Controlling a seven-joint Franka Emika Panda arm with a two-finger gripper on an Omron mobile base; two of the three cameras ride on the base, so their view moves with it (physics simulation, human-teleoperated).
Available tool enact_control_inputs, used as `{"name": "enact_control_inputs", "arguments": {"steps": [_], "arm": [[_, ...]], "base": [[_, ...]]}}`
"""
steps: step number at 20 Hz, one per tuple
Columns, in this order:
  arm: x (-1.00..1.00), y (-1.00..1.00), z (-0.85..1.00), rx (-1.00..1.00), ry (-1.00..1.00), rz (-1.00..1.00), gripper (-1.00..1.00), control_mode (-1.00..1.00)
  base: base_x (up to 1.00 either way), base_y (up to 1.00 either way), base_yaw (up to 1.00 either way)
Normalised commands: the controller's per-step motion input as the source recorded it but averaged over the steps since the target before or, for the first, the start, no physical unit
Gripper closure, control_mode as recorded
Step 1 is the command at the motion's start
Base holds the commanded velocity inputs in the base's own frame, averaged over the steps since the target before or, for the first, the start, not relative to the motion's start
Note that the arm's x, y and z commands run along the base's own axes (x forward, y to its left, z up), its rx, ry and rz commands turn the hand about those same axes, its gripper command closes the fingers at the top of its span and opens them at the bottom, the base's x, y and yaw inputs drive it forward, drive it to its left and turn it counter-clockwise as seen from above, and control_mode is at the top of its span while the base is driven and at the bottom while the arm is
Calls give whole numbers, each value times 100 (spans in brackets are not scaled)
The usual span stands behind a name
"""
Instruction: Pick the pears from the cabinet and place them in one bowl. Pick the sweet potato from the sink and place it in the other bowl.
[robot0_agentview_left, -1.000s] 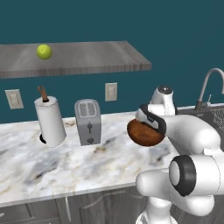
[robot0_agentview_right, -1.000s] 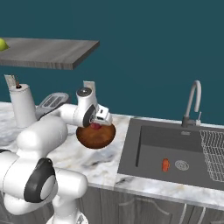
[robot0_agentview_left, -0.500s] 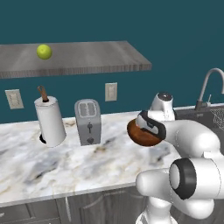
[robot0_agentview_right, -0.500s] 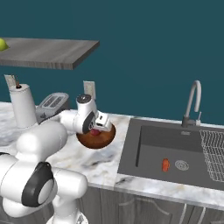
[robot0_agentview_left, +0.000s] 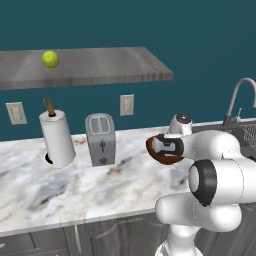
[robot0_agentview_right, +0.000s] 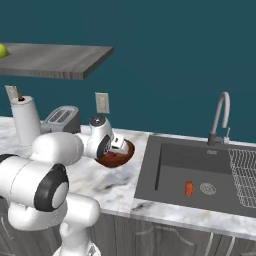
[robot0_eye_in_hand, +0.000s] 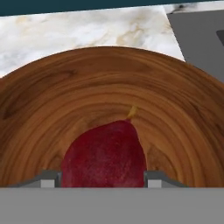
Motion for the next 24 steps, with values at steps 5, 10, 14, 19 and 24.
{"name": "enact_control_inputs", "arguments": {"steps": [5,10,14,19,24], "arm": [[6,0,-18,0,0,0,100,-100],[-1,0,-3,0,0,0,100,-100],[0,0,0,0,0,0,-100,-100],[0,0,0,0,0,0,-100,-100],[-3,0,0,0,0,0,-100,-100]], "base": [[0,0,0],[0,0,0],[0,0,0],[0,0,0],[0,0,0]]}}
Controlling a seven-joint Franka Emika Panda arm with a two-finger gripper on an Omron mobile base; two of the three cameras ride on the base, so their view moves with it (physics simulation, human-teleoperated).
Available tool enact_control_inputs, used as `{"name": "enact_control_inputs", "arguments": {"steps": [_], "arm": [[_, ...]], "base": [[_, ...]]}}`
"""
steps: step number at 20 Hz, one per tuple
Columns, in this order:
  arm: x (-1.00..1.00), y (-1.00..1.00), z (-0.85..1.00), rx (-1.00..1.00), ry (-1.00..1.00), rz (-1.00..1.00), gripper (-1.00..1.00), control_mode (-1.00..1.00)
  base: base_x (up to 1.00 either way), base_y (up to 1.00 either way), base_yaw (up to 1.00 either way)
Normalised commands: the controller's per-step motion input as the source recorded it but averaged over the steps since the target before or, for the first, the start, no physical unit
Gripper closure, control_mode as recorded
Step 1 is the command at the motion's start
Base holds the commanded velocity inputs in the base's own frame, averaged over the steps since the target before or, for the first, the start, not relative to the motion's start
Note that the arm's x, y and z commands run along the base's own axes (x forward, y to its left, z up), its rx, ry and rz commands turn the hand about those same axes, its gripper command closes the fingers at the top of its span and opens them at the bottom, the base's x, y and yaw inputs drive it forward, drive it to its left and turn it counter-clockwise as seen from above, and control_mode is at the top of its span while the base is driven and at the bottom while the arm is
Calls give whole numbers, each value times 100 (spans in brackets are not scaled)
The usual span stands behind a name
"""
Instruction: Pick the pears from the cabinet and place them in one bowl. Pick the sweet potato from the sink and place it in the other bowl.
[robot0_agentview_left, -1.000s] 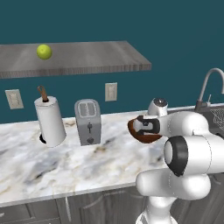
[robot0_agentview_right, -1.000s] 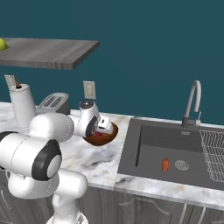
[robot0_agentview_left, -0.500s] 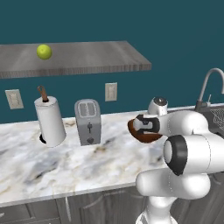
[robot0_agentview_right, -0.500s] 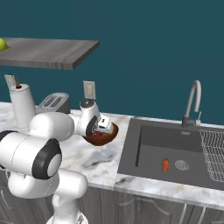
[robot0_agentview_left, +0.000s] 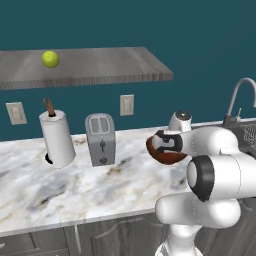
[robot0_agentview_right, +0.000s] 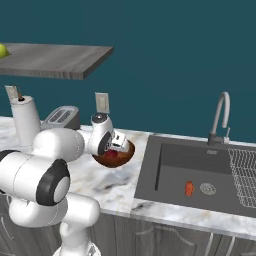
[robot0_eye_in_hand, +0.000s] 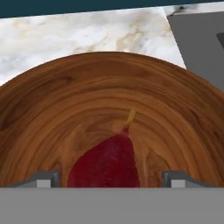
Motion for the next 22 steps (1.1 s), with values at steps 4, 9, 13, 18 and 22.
{"name": "enact_control_inputs", "arguments": {"steps": [4,9,13,18,22], "arm": [[-4,0,20,0,0,0,-100,-100],[-6,0,36,0,0,0,-100,-100],[-20,0,39,0,0,0,-100,-100],[-57,12,42,0,0,3,-100,-100],[-72,27,39,0,1,4,-100,-100]], "base": [[0,0,0],[0,0,0],[0,0,0],[0,0,0],[0,0,0]]}}
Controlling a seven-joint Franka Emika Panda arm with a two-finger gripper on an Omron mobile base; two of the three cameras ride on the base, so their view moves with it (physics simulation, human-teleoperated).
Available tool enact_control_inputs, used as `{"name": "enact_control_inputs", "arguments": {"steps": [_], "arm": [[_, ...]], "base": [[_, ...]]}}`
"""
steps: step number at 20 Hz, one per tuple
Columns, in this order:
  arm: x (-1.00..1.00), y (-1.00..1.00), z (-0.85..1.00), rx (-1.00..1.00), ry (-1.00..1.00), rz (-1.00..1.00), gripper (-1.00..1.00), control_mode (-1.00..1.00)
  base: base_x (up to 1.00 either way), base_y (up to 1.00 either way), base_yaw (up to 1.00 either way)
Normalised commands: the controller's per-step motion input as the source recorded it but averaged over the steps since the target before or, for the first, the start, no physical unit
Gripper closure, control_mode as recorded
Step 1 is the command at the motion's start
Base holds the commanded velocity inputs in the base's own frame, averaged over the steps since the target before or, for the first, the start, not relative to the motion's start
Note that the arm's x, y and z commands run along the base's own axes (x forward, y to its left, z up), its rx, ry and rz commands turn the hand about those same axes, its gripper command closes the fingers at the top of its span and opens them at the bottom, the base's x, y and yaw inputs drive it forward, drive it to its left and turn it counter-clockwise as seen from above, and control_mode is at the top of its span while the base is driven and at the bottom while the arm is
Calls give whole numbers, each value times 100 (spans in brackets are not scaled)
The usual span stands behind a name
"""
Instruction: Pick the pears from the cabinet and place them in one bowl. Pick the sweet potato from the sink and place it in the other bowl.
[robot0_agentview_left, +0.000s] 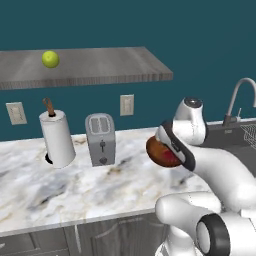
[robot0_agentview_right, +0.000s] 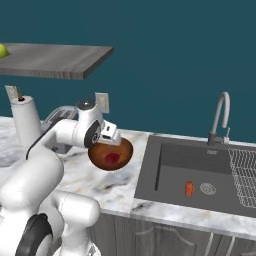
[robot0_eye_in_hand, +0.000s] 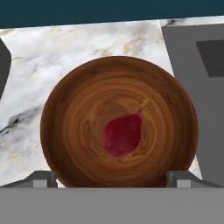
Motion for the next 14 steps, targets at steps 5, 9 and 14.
{"name": "enact_control_inputs", "arguments": {"steps": [5,9,14], "arm": [[-69,21,47,0,2,1,-100,-100],[-65,5,41,0,0,0,-100,-100],[-64,7,47,0,0,1,-100,-100]], "base": [[0,0,0],[0,0,0],[0,0,0]]}}
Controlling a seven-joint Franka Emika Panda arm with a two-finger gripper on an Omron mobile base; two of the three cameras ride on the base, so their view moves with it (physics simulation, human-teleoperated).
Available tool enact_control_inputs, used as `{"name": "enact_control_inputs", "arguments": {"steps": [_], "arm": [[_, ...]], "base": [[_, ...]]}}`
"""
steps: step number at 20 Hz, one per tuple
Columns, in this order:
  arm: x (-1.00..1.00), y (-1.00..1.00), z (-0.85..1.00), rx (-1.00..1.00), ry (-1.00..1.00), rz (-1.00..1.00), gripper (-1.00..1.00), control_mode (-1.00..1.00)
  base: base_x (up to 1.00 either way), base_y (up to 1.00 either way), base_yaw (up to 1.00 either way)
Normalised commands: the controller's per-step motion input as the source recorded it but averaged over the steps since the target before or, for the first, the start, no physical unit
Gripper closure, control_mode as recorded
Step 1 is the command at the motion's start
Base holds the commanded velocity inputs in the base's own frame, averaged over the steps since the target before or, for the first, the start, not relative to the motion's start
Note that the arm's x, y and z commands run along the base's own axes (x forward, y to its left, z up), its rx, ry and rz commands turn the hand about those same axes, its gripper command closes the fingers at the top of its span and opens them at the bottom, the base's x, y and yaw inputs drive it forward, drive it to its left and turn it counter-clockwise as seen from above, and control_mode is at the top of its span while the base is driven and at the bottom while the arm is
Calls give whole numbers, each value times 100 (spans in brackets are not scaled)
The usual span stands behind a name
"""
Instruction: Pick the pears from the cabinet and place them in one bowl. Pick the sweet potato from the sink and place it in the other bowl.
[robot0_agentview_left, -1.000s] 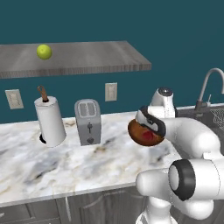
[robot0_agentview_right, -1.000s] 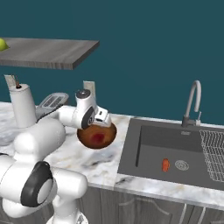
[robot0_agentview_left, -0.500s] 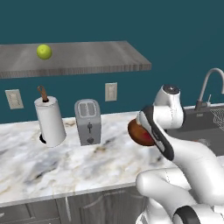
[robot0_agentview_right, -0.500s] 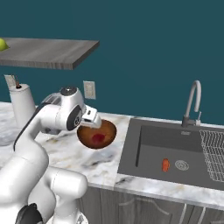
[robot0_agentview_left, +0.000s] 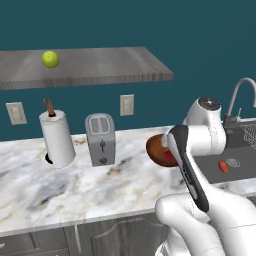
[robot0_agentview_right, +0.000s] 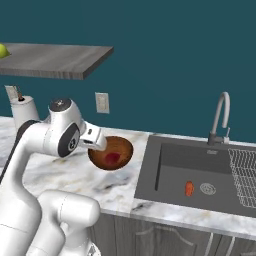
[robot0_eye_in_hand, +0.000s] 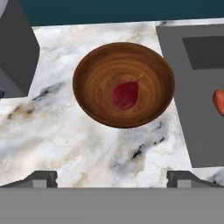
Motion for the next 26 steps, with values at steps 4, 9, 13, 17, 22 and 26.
{"name": "enact_control_inputs", "arguments": {"steps": [4,9,13,17,22,26], "arm": [[-59,20,42,0,0,2,-100,-100],[-46,27,27,0,0,3,-100,-100],[-2,26,0,0,0,3,-100,-100],[0,36,0,0,0,0,-100,-100],[0,6,0,0,0,0,-100,-100],[0,0,0,0,0,0,-100,-100]], "base": [[0,0,0],[0,0,0],[0,0,0],[0,0,0],[0,0,0],[0,0,0]]}}
